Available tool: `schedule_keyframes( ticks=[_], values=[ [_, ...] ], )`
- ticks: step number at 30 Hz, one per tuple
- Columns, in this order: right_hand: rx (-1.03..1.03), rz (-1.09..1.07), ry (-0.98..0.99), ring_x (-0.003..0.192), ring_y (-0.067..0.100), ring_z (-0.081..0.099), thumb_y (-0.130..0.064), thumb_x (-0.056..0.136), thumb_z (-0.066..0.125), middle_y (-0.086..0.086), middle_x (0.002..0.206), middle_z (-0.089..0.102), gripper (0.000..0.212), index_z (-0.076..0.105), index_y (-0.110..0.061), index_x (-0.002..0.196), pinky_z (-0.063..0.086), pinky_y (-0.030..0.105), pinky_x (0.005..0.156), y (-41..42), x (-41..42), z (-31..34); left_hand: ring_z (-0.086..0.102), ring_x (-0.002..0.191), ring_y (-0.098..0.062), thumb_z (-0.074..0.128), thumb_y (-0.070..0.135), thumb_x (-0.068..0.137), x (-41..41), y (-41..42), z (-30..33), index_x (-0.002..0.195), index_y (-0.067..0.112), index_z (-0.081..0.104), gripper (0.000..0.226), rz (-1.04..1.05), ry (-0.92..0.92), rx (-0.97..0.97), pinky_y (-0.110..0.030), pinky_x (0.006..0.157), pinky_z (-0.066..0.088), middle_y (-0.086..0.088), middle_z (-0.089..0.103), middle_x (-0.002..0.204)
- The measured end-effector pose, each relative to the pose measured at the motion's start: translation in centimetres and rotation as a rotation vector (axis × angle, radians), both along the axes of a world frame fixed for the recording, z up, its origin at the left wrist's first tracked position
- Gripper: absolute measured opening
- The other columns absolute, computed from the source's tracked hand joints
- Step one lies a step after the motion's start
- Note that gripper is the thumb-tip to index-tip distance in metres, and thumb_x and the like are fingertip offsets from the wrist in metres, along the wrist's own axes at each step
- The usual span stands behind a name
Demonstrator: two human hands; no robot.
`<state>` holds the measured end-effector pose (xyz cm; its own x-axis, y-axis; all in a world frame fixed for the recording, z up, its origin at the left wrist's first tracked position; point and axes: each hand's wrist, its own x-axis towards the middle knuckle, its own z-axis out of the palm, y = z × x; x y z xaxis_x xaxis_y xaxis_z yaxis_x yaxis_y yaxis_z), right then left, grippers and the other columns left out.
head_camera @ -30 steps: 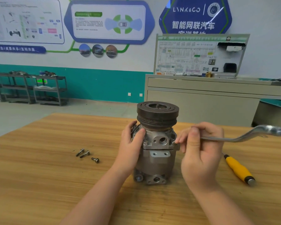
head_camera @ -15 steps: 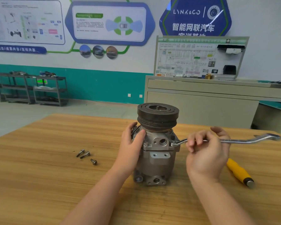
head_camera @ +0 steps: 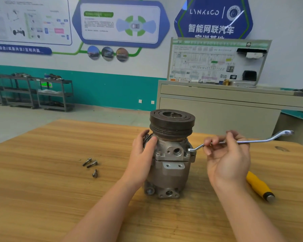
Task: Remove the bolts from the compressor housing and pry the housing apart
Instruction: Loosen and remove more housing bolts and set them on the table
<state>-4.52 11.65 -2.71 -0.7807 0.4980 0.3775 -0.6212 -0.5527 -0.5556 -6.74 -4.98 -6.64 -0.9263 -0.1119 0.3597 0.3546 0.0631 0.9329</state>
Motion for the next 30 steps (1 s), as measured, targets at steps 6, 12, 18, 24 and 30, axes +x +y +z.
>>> schedule_keyframes(
  ticks=[6, 12, 18, 24, 30],
  values=[
    [0.459, -0.314, 0.314, 0.056, 0.021, 0.059, -0.012, 0.101, 0.035, -0.001, 0.062, 0.055, 0.021, 0.044, -0.031, 0.100, 0.043, 0.024, 0.047, -1.3, 1.3, -0.8, 0.052, 0.122, -0.003, 0.019, 0.045, 0.107, -0.6, -0.1, -0.2, 0.134, 0.031, 0.055, 0.047, 0.011, 0.008, 0.094, -0.029, 0.105, 0.040, 0.010, 0.063, 0.127],
    [0.821, -0.676, 0.503, 0.067, 0.010, 0.060, -0.028, 0.105, 0.036, -0.005, 0.074, 0.054, 0.016, 0.044, -0.018, 0.115, 0.050, 0.025, 0.063, -3.1, 1.7, -2.6, 0.055, 0.119, -0.001, 0.019, 0.045, 0.107, -1.0, -0.1, -0.4, 0.134, 0.028, 0.057, 0.049, 0.043, -0.001, 0.162, -0.022, 0.097, 0.042, 0.009, 0.065, 0.125],
    [0.580, -0.635, 0.410, 0.060, 0.020, 0.057, -0.013, 0.099, 0.034, 0.006, 0.069, 0.049, 0.021, 0.047, -0.022, 0.112, 0.049, 0.033, 0.062, -4.4, 2.5, -2.2, 0.055, 0.120, -0.006, 0.019, 0.044, 0.107, -1.2, -0.1, -0.4, 0.133, 0.027, 0.058, 0.050, 0.058, -0.013, 0.152, -0.023, 0.097, 0.041, 0.006, 0.065, 0.126],
    [-0.001, -0.095, 0.064, 0.042, 0.019, 0.043, 0.006, 0.086, 0.030, -0.001, 0.048, 0.040, 0.026, 0.041, -0.017, 0.091, 0.030, 0.018, 0.041, -1.0, 0.5, -0.3, 0.053, 0.125, -0.009, 0.022, 0.040, 0.108, -1.0, -0.2, -0.1, 0.133, 0.024, 0.059, 0.048, 0.048, -0.023, 0.131, -0.033, 0.110, 0.039, 0.004, 0.064, 0.129],
    [-0.265, 0.358, -0.226, 0.047, 0.016, 0.051, -0.004, 0.098, 0.032, 0.001, 0.051, 0.044, 0.025, 0.041, -0.011, 0.077, 0.034, 0.019, 0.040, 1.1, -1.4, -0.1, 0.062, 0.105, 0.006, 0.027, 0.039, 0.107, -1.3, -0.3, -0.1, 0.128, 0.025, 0.063, 0.044, 0.032, -0.038, 0.142, -0.007, 0.083, 0.046, 0.014, 0.072, 0.112]
  ],
)
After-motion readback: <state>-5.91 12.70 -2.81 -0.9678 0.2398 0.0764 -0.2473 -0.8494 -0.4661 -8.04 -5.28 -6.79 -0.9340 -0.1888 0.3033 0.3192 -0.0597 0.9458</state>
